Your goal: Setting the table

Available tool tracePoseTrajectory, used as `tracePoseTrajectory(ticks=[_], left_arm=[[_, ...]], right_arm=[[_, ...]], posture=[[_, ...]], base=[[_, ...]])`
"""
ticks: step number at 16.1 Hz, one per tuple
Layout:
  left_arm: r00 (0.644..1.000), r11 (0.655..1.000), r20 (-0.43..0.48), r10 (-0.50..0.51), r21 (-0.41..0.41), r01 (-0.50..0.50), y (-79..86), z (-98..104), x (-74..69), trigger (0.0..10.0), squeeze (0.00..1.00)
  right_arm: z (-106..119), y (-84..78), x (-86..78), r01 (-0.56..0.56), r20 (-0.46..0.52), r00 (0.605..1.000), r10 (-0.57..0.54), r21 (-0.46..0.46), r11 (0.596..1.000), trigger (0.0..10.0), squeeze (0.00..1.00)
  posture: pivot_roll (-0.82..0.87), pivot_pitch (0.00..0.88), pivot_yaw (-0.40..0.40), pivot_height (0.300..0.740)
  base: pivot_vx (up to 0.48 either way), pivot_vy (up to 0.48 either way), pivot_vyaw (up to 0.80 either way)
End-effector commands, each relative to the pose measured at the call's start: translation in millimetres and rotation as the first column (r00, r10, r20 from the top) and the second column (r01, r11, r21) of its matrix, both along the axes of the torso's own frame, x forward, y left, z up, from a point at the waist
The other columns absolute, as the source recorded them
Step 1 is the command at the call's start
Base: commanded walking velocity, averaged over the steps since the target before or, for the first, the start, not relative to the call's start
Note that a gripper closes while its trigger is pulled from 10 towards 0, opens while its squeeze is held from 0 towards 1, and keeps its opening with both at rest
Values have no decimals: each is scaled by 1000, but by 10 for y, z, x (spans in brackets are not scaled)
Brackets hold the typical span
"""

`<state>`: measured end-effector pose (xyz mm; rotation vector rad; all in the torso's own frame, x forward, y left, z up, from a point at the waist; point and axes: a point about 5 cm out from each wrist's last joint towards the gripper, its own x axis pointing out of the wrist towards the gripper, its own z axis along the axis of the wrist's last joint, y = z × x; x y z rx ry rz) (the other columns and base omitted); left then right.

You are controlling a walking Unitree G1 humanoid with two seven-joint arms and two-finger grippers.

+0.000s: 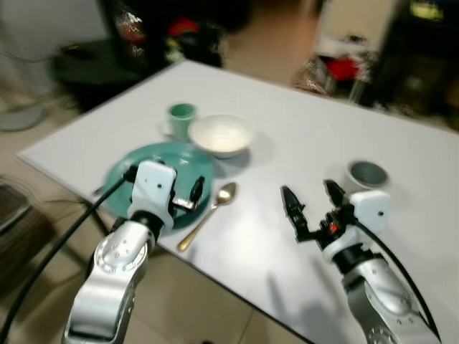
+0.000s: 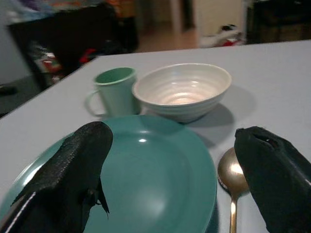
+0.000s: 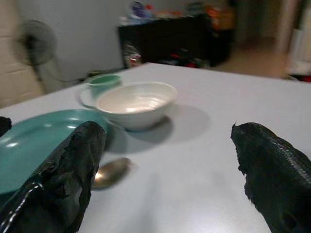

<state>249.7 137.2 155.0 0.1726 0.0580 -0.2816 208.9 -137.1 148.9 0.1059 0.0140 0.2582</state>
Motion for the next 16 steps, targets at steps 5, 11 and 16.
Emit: tracePoseTrajectory(ticks=[5, 11, 16], left_arm=[[1000, 1000, -20, 21, -21, -21, -2, -16, -24, 10000, 0], [1000, 1000, 8, 21, 5, -21, 4, 30, -17, 10000, 0], [999, 999, 7, 51, 7, -51, 32, 27, -2, 10000, 0]], right_arm=[[-34, -41, -27, 50, -21, 999, -49, 5, 999, 10000, 1000], [-83, -52, -32, 86, -52, 995, -84, 37, 996, 10000, 1000], [-57, -10, 1, 71, -39, 997, -70, 39, 997, 10000, 1000]], posture=[[8, 0, 35, 740], [25, 0, 32, 740], [30, 0, 31, 740]], base=[[0, 0, 800], [0, 0, 800], [0, 0, 800]])
